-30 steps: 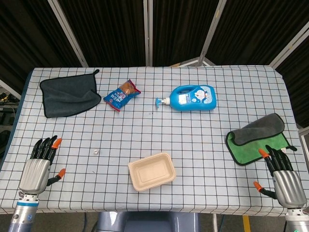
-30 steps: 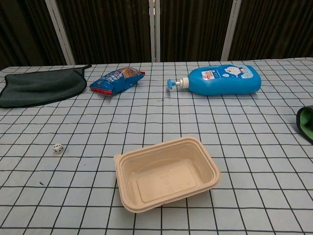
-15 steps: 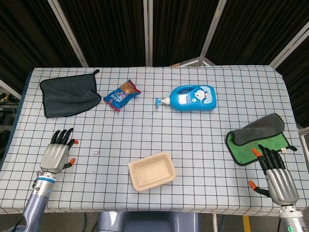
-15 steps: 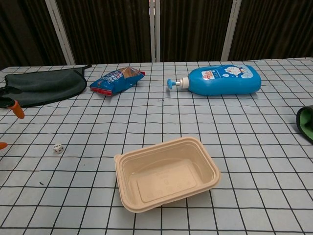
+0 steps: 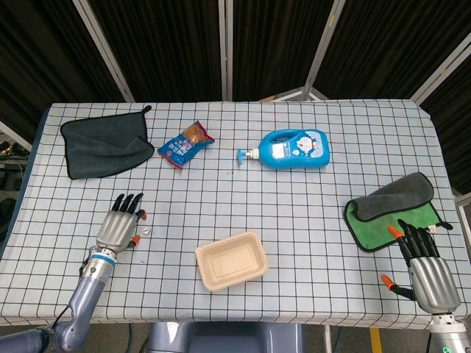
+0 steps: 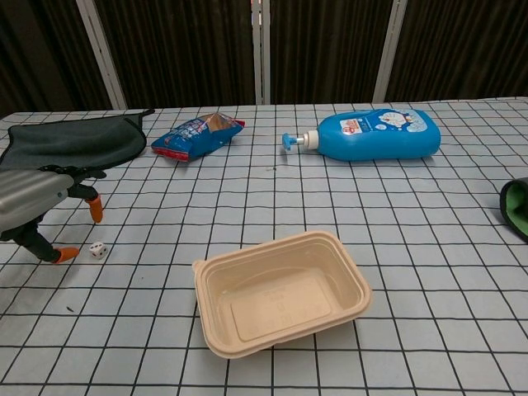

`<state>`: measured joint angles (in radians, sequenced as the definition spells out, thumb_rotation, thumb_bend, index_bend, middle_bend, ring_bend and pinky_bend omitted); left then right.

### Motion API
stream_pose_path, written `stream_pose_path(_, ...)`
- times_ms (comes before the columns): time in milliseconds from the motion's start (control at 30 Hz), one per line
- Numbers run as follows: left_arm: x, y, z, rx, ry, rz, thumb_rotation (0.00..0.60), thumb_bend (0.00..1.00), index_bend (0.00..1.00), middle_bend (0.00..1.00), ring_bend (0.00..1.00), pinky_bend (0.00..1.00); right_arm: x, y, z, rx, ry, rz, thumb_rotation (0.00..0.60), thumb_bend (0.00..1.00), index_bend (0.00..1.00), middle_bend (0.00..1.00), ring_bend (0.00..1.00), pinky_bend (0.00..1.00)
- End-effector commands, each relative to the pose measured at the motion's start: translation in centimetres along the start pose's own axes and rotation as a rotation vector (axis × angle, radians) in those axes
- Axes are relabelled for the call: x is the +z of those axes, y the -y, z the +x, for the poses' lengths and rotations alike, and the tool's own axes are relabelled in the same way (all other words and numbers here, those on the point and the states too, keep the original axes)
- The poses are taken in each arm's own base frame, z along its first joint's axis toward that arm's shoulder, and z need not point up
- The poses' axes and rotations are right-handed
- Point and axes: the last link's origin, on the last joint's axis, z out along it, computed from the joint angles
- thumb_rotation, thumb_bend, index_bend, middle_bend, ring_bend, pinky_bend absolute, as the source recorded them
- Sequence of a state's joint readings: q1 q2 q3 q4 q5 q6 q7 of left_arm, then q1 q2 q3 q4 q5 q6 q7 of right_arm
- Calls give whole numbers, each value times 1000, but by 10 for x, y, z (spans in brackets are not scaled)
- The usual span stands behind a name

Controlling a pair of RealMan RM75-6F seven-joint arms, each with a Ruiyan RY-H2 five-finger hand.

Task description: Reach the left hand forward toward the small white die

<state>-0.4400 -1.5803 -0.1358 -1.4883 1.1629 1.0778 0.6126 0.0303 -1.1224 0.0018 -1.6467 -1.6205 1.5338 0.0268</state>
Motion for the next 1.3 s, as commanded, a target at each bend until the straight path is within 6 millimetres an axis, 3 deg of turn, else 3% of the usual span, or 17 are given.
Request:
stream_pose_path(33,3,-6,-4,10,12,-3,600,318,406,0,0,0,-1,-1,1,1,-2,-1,600,100,132,0,0,0)
stream_pose_path(567,14,-13,-18,18,48,12,600,362,436,0,0,0,-2,1,3,11,-13,10,600,100,132,0,0,0)
stream_pose_path(767,11,-15,-16,-17,28,5,600,444,564,0,0,0,-2,2,4,19,-18,14,600,101,132,0,0,0)
stream_pose_path(900,8,-15,-8,-31,4,-6,600,446,581,0,0,0,-2,3,5,23,-22,18,600,101,132,0,0,0)
stream_pose_path(1067,3,-21,15,-57,-61,-34,600,446,582,0,0,0,-3,4,4,20,-20,24,600,101,132,0,0,0)
stream_pose_path(1300,13,-46,46,-106,-104,-59,600,446,572,0,0,0,-3,8,5,20,-27,37,600,100,132,0,0,0)
